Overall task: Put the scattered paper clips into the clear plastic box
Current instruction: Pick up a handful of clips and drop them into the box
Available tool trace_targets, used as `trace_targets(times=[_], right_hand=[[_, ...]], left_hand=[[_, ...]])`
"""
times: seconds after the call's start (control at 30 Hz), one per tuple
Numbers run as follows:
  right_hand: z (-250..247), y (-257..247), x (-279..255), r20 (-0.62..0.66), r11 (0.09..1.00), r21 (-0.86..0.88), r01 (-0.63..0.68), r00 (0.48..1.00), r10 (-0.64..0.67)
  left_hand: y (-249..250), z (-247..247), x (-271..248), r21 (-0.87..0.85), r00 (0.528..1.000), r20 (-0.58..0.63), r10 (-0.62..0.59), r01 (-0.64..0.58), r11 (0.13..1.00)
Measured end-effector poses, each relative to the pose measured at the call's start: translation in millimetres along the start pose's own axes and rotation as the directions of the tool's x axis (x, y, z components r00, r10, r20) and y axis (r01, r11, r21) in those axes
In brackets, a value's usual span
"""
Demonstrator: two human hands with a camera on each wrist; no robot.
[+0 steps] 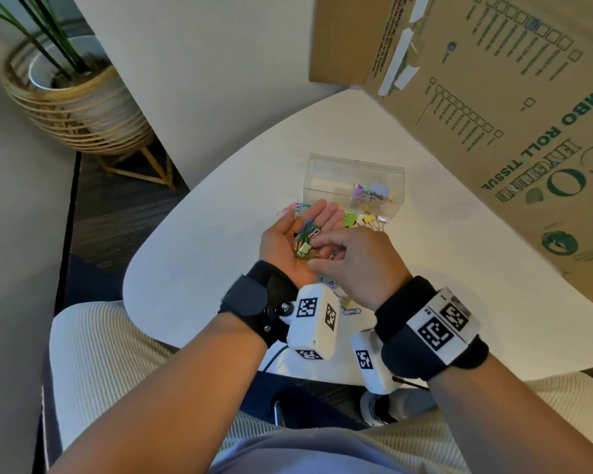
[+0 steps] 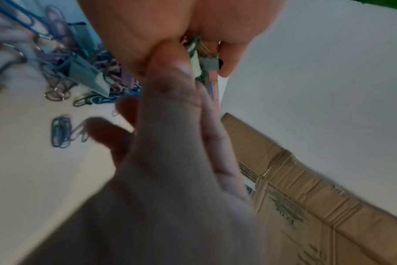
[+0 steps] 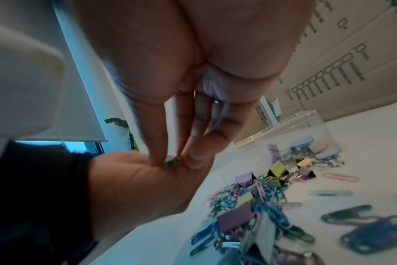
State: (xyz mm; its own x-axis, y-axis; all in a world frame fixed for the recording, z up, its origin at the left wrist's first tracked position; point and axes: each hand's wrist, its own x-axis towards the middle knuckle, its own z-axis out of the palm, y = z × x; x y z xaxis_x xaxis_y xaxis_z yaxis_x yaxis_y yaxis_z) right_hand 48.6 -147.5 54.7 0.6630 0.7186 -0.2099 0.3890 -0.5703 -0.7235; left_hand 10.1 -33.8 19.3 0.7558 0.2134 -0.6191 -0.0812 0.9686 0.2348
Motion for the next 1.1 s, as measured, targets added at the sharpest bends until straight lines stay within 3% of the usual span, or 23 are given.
trace_targets(times=[0.2,0.37,0.5,0.67,0.83,1.0,1.1], right_hand=[[7,-2,0,-0.107,0.994,0.102,-0.037,0.993,0.047],[1,8,1,-0.196,0.979,0.202,0.013,0.980,0.027],[-8,8,-1,-0.264,0.896,0.438,0.068,0.963,0.055],[-16,4,1,-0.260,0.835,0.544,0.083,0.963,0.074],[-35,23,15,-0.400,0.770,0.632,0.085,0.887,0.230],[-46,59,36,-0.372,0.787,0.605,-0.122,0.830,0.415],[-53,63,48,-0.395,0.791,0.593,-0.152,0.801,0.450]], left_hand=[[-14,1,-3,0.019,0.998,0.042,-0.050,0.049,0.999],[-9,2,-3,0.012,0.998,0.057,-0.022,0.021,1.000],[-11,1,-6,0.007,0.998,0.056,-0.033,0.033,0.999],[-14,4,-7,-0.055,0.998,0.040,-0.052,0.054,0.997],[-15,-3,-4,-0.010,0.996,0.054,-0.069,0.070,0.998],[-38,-27,-8,0.095,0.989,-0.027,-0.144,0.146,0.985],[-46,-32,-7,0.106,0.983,-0.057,-0.174,0.180,0.978]])
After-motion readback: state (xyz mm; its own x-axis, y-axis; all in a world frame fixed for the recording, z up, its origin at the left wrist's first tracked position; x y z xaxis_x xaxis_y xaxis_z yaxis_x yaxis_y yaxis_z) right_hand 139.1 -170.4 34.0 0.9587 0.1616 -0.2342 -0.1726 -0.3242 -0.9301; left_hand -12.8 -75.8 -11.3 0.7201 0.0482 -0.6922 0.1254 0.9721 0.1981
